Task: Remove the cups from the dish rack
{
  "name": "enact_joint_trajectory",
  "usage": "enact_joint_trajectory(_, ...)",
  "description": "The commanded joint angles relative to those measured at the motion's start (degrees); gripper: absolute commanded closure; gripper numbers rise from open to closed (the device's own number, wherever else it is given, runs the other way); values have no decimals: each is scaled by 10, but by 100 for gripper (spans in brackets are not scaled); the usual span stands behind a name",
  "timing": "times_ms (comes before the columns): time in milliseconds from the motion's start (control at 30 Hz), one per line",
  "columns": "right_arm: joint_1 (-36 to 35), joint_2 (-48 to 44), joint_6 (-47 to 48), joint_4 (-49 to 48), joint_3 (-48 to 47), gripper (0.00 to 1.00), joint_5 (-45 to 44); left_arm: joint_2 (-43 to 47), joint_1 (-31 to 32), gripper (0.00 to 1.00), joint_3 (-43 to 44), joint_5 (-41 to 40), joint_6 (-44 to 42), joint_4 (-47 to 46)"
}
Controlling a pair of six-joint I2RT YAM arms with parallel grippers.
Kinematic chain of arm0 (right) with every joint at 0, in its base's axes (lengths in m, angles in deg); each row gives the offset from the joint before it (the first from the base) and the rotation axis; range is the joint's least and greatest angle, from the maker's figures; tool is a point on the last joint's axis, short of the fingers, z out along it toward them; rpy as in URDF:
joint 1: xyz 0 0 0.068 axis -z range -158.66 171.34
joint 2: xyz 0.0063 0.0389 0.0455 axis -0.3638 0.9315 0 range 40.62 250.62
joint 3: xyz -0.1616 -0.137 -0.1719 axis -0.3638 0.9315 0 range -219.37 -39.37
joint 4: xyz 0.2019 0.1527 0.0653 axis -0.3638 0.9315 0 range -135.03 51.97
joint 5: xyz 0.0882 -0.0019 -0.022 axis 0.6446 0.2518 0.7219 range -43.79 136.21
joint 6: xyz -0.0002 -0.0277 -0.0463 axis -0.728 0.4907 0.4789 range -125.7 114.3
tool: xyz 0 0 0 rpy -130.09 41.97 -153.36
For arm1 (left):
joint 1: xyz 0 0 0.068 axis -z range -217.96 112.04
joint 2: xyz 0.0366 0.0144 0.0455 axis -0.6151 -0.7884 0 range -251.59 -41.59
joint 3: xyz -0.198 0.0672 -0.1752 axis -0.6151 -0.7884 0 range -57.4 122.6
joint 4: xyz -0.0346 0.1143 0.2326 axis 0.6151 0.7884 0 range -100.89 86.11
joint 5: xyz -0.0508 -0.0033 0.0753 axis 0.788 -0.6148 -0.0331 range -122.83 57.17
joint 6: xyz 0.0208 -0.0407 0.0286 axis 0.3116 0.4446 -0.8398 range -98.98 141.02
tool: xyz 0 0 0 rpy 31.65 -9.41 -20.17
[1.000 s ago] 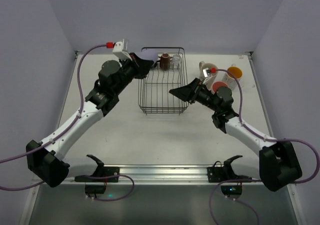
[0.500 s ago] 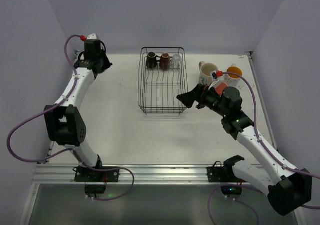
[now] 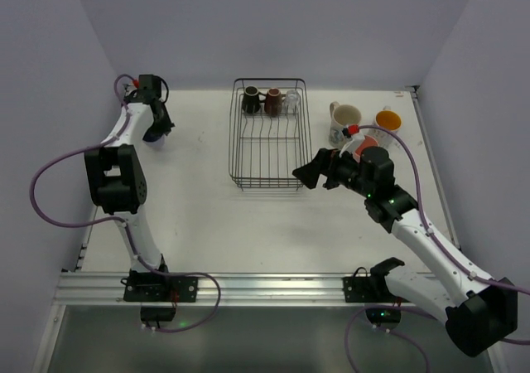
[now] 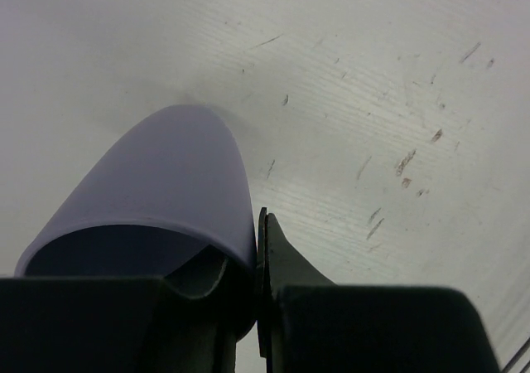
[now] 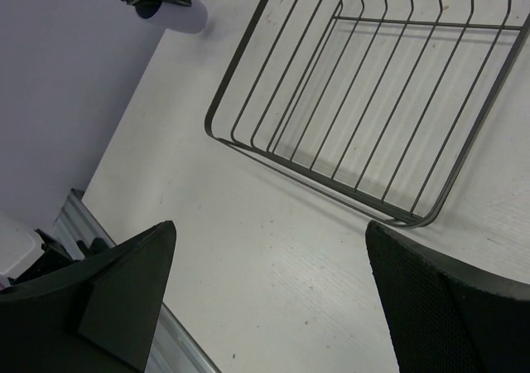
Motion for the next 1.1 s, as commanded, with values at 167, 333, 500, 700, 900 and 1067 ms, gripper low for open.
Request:
enact_joint_trajectory(167, -8, 12, 20, 9, -28, 1, -24, -29, -3, 90, 38, 51, -53, 49)
enact_joint_trajectory(333, -14, 18, 22, 7, -28, 1, -31, -29, -11, 77, 33, 77, -53, 47)
enact_joint_trajectory(500, -17, 24, 23, 2, -29, 1, -33, -11, -11, 53, 27, 78, -55, 44)
enact_joint_trajectory(700, -26, 34, 26, 2, -36, 1, -38, 49, -11, 30, 14, 64, -50, 13)
enact_joint_trajectory(900, -31, 36, 29, 9, -51, 1, -46, 114, -11, 15, -8, 56, -35, -15)
enact_joint_trajectory(1067, -40, 52, 33, 19, -75, 2, -70, 202, -10, 5, -55, 76, -6, -72)
